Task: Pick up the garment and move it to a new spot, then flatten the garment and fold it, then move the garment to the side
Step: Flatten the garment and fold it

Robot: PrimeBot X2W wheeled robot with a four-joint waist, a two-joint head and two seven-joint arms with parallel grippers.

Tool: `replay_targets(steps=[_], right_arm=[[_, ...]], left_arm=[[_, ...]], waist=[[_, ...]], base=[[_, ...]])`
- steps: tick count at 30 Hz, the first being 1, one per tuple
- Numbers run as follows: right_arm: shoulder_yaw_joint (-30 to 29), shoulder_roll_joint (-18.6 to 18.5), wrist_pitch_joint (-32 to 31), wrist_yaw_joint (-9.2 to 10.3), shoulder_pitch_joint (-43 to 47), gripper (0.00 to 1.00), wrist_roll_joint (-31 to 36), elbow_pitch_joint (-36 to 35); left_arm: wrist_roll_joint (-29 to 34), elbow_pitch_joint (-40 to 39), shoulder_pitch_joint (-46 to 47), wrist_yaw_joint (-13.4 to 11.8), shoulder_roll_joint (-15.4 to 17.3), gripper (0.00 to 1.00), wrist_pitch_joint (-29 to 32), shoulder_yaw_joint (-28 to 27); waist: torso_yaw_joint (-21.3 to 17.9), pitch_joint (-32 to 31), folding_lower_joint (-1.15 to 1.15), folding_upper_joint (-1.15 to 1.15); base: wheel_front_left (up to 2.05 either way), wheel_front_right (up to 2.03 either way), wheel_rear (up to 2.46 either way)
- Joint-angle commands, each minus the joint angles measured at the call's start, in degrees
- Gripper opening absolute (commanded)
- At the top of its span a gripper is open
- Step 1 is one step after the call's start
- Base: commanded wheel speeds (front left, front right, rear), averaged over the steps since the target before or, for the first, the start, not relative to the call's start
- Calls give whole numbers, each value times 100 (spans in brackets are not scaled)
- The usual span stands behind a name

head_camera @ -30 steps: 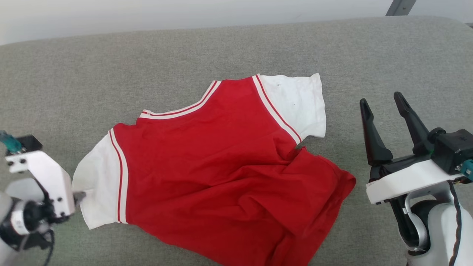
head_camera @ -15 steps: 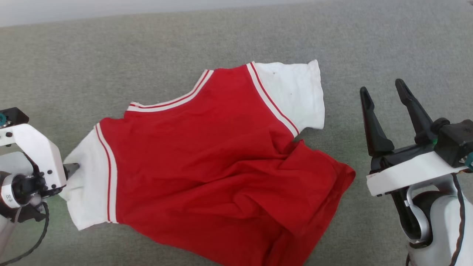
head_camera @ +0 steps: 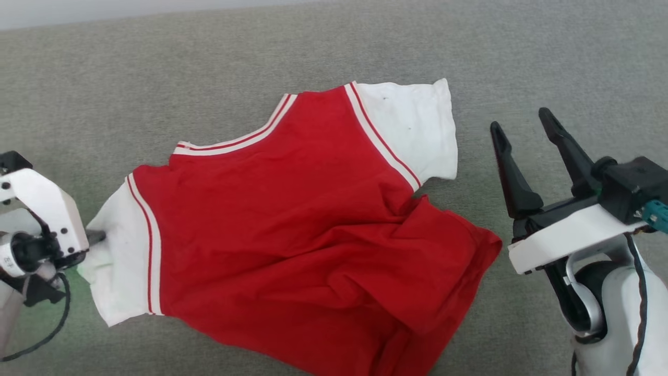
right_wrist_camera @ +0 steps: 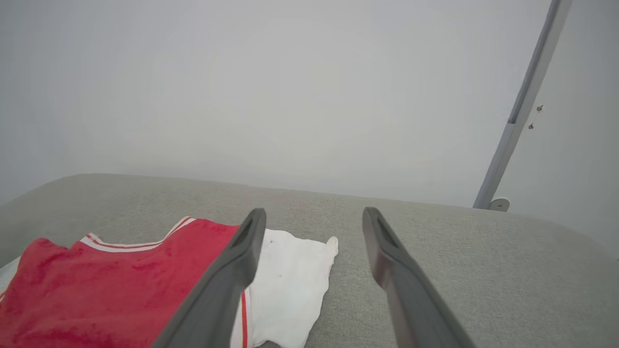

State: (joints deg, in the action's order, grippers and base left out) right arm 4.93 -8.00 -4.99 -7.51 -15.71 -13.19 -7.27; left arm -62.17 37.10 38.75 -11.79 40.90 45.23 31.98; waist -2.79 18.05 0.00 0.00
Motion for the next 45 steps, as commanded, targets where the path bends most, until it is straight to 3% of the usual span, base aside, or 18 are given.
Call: replay_targets(steps=[1,10,18,27,31,39,40,45], right_arm=[[80,-110,-73,4,-121,100,-97,58],[365,-547,-708,4,-874,100,-464,804],[674,-1151,-1587,4,-1968,100,-737,2148],[1116,-1524,-2559,5,-3009,100,-1195,3763],[1448,-1561,-3105,4,-3339,100,-1282,4422],[2051,-1205,-4576,-19,-3304,100,-1764,5681],[2232,-1175,-4900,-26,-3232,0,-1931,5762],[2284,-1461,-4504,-14,-3521,0,-2229,5390]], left_arm=[[-123,260,-399,86,-360,0,275,263],[-151,475,-151,338,-681,0,68,275],[-45,556,165,611,-1093,0,-113,401],[55,712,520,915,-1510,0,-291,571],[94,809,663,1033,-1690,0,-395,622],[78,1145,836,1239,-1967,0,-521,670],[75,1245,868,1267,-2005,0,-538,674],[95,1388,1125,1339,-1897,0,-712,569]], waist=[[69,-17,0,0],[383,-28,0,0],[793,87,0,0],[1251,312,0,0],[1410,442,0,0],[1553,548,0,0],[1558,536,0,0],[1495,420,0,0]], base=[[0,0,0],[0,0,0],[0,0,0],[0,0,0],[0,0,0],[0,0,0],[0,0,0],[0,0,0]])
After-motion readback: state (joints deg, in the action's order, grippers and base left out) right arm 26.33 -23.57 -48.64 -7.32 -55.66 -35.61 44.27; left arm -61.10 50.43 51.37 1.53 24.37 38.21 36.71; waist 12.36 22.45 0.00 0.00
